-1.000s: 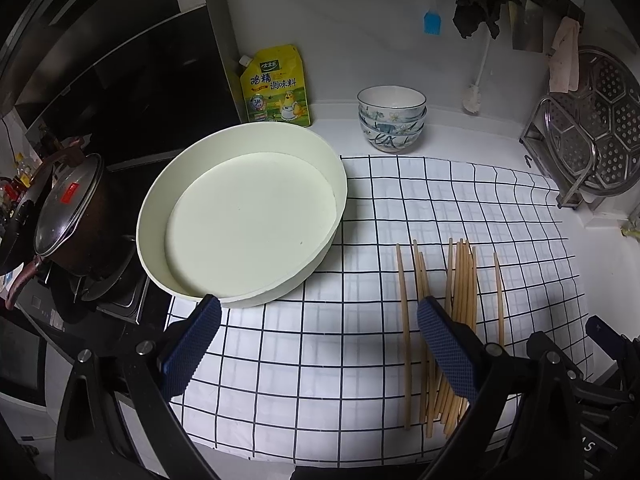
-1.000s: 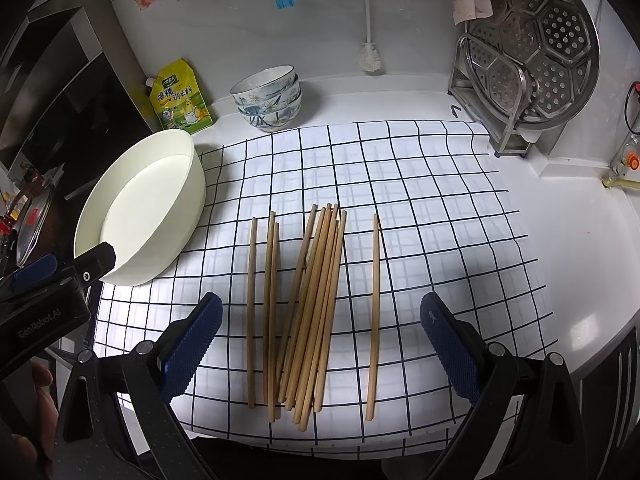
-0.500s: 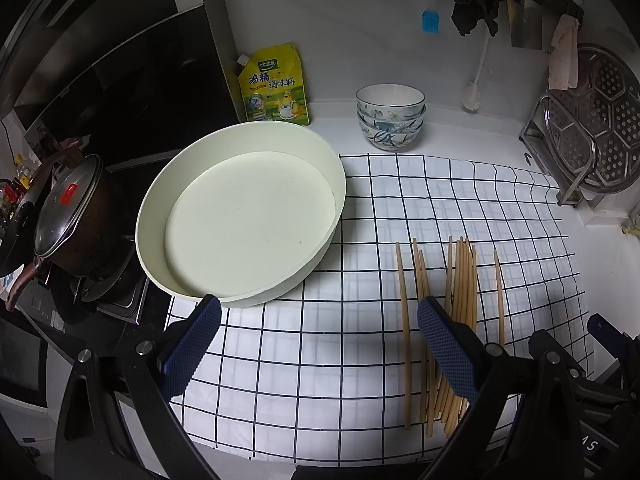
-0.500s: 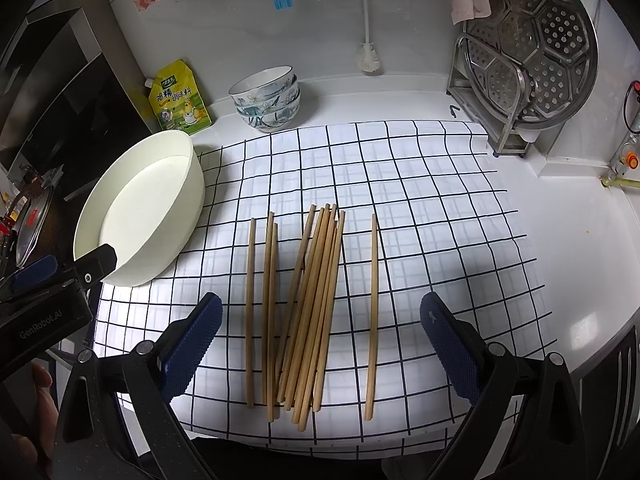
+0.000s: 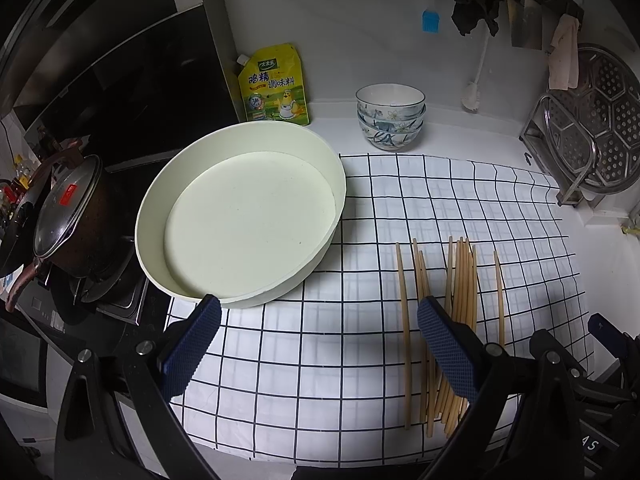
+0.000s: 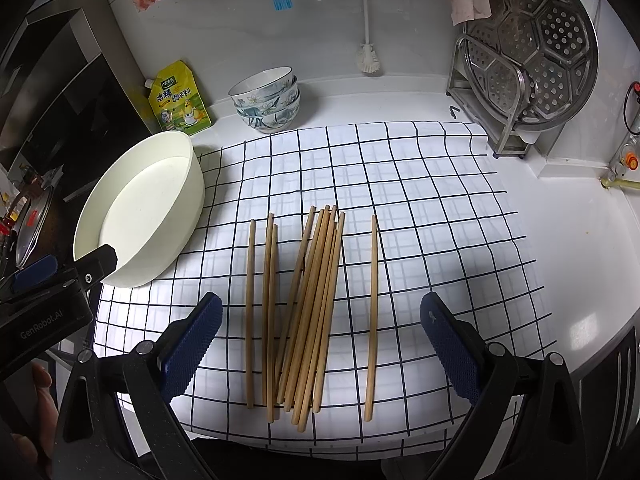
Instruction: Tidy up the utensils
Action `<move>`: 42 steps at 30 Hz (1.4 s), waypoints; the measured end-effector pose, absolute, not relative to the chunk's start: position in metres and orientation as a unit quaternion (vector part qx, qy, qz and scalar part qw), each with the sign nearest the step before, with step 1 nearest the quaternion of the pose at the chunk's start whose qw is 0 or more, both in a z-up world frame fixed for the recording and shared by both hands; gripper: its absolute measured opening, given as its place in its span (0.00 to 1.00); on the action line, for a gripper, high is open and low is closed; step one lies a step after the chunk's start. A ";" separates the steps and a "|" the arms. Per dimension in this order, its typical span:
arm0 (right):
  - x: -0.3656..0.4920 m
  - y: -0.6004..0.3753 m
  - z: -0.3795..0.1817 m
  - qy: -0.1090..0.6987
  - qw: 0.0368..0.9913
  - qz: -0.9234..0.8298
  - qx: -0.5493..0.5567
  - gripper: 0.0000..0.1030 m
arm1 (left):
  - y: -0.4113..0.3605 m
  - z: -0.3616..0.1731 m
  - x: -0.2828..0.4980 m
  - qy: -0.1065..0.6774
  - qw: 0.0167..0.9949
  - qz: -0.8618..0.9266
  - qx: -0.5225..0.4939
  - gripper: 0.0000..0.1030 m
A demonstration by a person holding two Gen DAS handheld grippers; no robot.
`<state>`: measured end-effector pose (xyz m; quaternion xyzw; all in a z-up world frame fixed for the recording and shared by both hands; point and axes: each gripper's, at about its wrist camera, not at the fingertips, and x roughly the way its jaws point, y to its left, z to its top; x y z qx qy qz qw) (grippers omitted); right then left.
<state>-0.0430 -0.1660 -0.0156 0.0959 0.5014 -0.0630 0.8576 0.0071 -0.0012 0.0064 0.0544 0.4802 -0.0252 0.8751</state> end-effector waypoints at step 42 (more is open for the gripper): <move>-0.050 -0.218 -0.079 0.528 0.840 -0.084 0.093 0.92 | -0.032 -0.070 0.020 0.536 0.840 -0.064 0.060 0.94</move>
